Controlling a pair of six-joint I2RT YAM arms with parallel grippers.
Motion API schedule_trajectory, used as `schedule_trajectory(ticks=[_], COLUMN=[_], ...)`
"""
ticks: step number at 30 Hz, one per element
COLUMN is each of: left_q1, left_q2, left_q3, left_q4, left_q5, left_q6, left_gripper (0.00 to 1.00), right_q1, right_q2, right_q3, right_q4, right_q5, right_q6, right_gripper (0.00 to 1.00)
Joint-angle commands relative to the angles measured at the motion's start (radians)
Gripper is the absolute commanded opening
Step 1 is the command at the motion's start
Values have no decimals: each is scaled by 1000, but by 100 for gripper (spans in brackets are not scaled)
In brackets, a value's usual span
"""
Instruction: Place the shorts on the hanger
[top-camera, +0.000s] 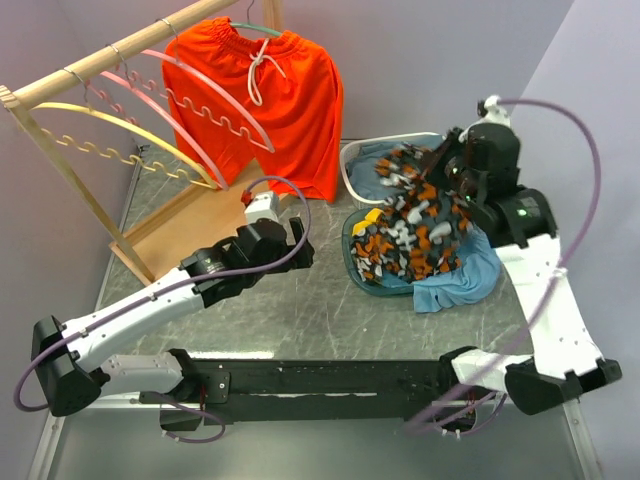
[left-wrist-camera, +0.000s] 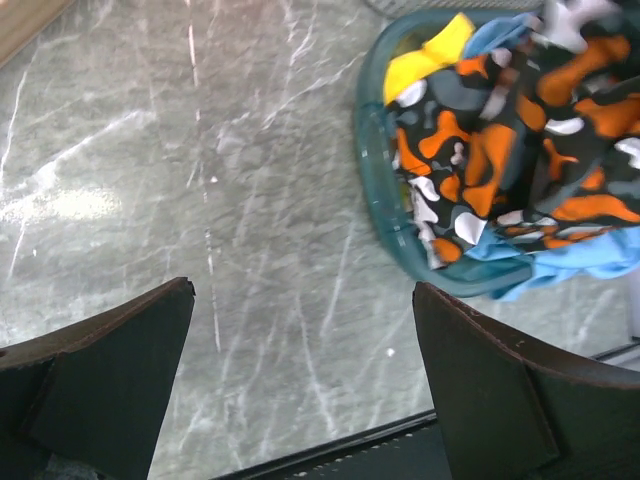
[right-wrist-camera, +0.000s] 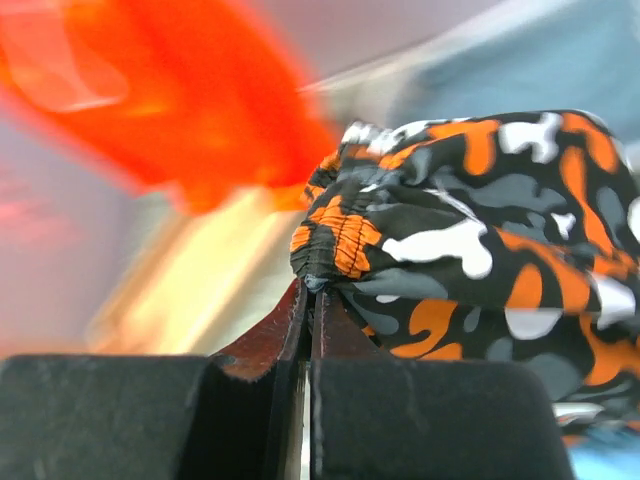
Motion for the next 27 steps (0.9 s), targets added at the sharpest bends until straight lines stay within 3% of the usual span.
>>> schedule_trajectory(ticks=[1, 5, 7, 9, 10, 16, 19, 27], left_q1=[16, 31, 34, 36, 34, 34, 33, 22], left_q2=[1, -25, -64, -96, -133, -327, -383, -391], left_q3=[97, 169, 175, 166, 143, -64, -145, -311], left_q4=[-84, -153, -188, -203, -203, -124, -125, 39], left_q5=[10, -10, -29, -40, -34, 130, 177, 222], left_q6=[-38, -63, -69, -63, -58, 23, 17, -63], left_gripper=[97, 96, 97, 99, 99, 88, 79, 79], right_q1=[122, 217, 245, 246, 248, 248, 248, 250], right_q2=[56, 133, 113, 70, 12, -152, -162, -145], right_q3=[248, 552, 540, 402, 258, -177, -262, -272], right_q4=[-160, -278, -291, -285, -244, -121, -107, -129], right_q5=[-173, -253, -286, -284, -288, -250, -251, -232], right_q6=[-20, -28, -25, -11, -8, 10, 7, -29], right_gripper=[0, 0, 0, 0, 0, 0, 0, 0])
